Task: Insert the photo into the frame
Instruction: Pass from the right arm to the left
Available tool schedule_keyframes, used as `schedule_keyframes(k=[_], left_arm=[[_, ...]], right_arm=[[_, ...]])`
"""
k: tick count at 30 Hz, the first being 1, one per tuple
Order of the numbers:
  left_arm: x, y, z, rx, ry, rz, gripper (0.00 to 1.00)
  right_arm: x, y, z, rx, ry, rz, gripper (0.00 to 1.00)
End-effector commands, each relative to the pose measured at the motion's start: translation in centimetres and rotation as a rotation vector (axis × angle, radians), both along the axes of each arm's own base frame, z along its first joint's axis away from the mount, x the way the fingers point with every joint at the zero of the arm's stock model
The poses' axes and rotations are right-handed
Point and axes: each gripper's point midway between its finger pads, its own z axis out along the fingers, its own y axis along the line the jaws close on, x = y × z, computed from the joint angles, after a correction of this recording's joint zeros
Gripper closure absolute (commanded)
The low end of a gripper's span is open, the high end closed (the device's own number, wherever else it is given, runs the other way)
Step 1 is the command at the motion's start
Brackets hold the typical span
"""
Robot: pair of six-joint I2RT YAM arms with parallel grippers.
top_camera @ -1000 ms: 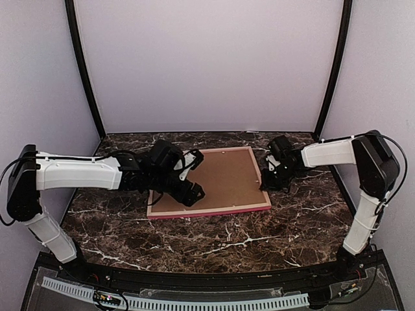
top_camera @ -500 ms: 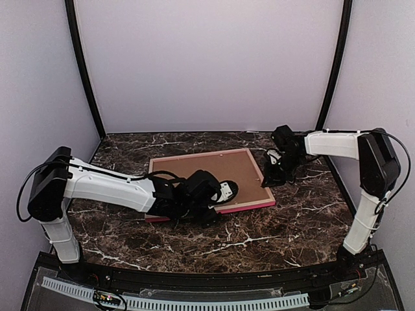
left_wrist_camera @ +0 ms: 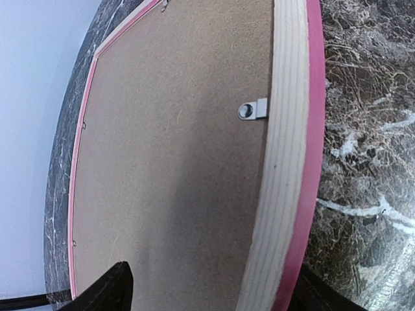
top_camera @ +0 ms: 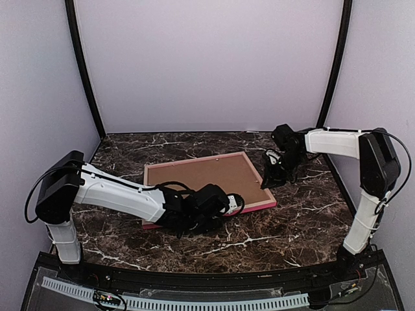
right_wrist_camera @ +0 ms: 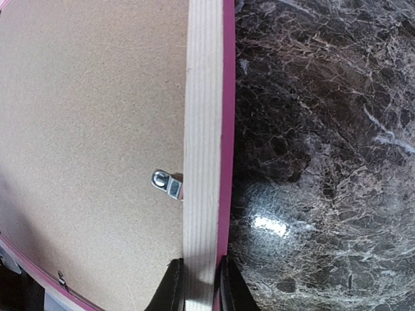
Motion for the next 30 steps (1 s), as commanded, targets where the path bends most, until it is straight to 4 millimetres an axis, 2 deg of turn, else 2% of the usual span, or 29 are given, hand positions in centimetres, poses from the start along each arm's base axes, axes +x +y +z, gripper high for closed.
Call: schedule_keyframes(k=[1,5,8,13,20,23,30], left_arm=[[0.3,-0.5,1.7,-0.016,-0.041,0.008,0.21],[0.4,-0.3,1.6,-0.005,-0.05,0.012,0.29],[0.5,-0.4,1.8,-0.006,-0.052,0.008,0.37],[0.4,-0.8,1.8,-0.005,-0.044,-0.007,0.59],[0.7,-0.7,2.4,0.013,-0.061,0.003,0.71],[0.8,-0.5,3.2,0.008,-0.069,0.009,0.75],[1.0,-0.7,7.5,-0.028,-0.107,0.001,0.9]], right_arm=[[0.7,2.4,3.4,0.146,-0.055,0.037,1.0],[0.8,2.5,3.4,0.148,-0.052,0.037,1.0],[0.8,2.5,3.4,0.148,-0.048,0.04,0.96],[1.0,2.6,3.4,0.141,-0.048,0.044,0.9],[1.4,2.5,3.8,0.137,-0.053,0.041,0.76],[1.9,2.2,5.0,0.134,-0.079,0.037,0.69],[3.9,0.8,9.6,0.13,-0.19,0.002,0.57]])
